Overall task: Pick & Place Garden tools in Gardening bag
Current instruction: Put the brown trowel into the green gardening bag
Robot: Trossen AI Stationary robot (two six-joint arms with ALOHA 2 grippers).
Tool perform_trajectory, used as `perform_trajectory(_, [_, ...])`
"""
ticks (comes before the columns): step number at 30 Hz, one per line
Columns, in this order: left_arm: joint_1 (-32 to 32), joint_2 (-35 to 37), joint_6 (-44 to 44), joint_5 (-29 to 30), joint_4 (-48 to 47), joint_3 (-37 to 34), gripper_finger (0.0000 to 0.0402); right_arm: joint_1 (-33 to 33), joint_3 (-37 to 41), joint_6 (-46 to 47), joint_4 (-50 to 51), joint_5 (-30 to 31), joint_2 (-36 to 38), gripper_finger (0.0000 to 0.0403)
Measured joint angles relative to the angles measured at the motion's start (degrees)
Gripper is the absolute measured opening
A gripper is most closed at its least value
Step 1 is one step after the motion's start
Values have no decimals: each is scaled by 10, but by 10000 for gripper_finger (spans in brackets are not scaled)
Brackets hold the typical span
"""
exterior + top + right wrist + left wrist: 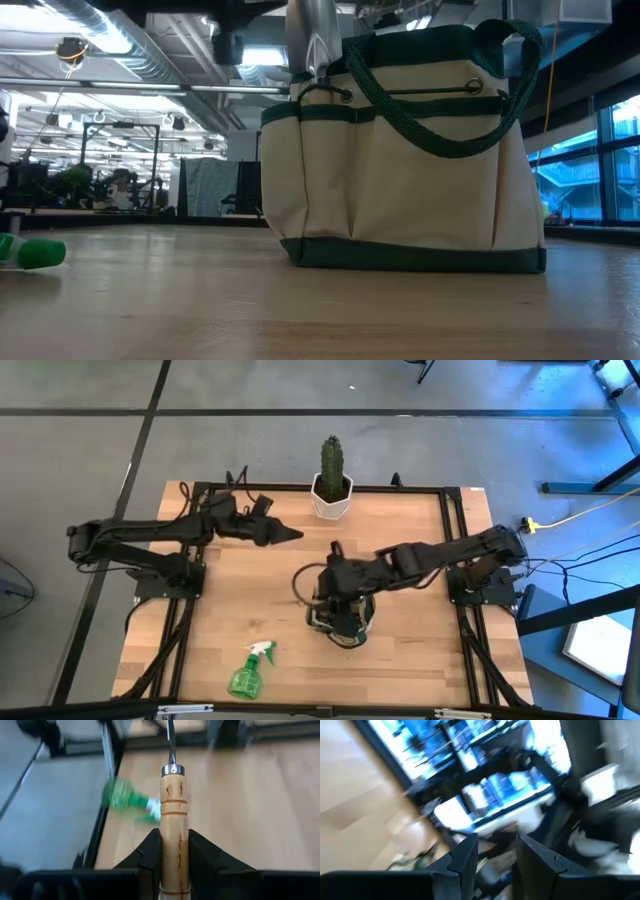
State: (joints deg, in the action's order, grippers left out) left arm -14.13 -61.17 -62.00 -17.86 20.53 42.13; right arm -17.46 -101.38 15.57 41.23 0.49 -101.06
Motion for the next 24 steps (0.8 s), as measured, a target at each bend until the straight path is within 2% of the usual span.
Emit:
perform_trajectory(4, [17, 32, 37, 22, -81, -1, 127, -1, 24, 10, -58, 23, 47, 69])
perform_trajectory(8, [52, 48, 68, 71, -95, -1, 127, 3, 90, 35, -153, 22, 98, 69])
perform_trajectory(11, [86, 55, 90, 105, -100, -1, 127, 12, 171, 70, -237, 21, 143, 69])
perform_trajectory(16, [151, 55, 140, 187, -94, -7, 127, 26, 327, 153, -457, 6, 213, 69])
perform_trajectory(20, [210, 54, 183, 286, -26, -38, 127, 32, 416, 205, -615, 11, 241, 69])
perform_trajectory(24, [262, 54, 222, 401, 117, -85, 127, 31, 468, 250, -706, 48, 245, 69])
